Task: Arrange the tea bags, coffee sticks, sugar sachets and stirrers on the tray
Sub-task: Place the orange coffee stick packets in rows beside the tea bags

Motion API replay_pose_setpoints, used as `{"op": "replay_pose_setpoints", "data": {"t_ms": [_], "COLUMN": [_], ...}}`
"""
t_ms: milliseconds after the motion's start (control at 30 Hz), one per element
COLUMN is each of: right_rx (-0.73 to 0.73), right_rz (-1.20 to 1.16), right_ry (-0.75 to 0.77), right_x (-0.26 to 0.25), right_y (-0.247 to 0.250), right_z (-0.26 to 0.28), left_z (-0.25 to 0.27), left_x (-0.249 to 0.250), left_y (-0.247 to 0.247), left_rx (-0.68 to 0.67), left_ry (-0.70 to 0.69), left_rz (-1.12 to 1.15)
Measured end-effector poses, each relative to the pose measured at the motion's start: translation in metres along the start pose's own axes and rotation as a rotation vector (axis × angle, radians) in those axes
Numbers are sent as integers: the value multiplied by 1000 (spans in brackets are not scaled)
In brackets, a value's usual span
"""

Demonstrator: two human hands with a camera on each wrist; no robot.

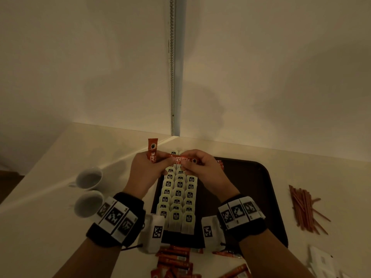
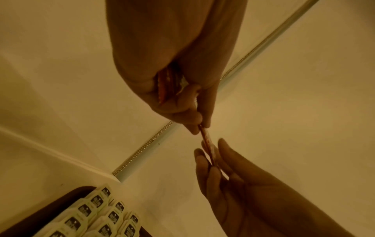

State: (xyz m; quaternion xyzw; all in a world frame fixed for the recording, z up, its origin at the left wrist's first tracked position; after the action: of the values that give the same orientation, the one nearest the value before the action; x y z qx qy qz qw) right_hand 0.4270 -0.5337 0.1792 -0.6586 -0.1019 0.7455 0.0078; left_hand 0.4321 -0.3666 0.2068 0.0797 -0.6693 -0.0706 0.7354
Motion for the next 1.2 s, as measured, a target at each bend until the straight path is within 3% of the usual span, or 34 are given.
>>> {"op": "replay_pose_setpoints", "data": {"t_ms": [267,367,500,767,933,1200], "right_rx": [16,42,96,104,191,392], "right_rz": [-103,-109,-33,93,234,563], "right_ry": [-51,-70,-47,-26,-15,-204], "right_x": [1,1,-3,-8,-7,55], "right_y": [-1,7,19,30,54,132], "right_z": [-2,-2,0,-1,-3,-10], "left_z": [-4,-6,-5,-7,-5,-4], "left_x": [-2,-5,-6,-10,-19,-54], "left_y": [4,6,4,-1,-5,8], "left_rx": [60,75,-8,9,-78,-109], "left_ry": [-59,-4,68,79,181,433], "left_rz": [-126,-23,101,133,68,155]}}
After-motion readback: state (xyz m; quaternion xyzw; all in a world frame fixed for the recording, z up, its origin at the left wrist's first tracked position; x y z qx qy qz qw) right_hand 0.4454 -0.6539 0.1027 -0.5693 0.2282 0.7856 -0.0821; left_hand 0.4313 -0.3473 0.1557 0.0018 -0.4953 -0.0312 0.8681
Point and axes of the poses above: each hand's wrist, its own z-axis away from the middle knuckle, its own y-axis out of the back of the hand, x = y × z, the point moved 3 cm from there along -z, towards the middle knuckle, and after that the axes turned 3 degrees about -z, right-handed, at the moved point
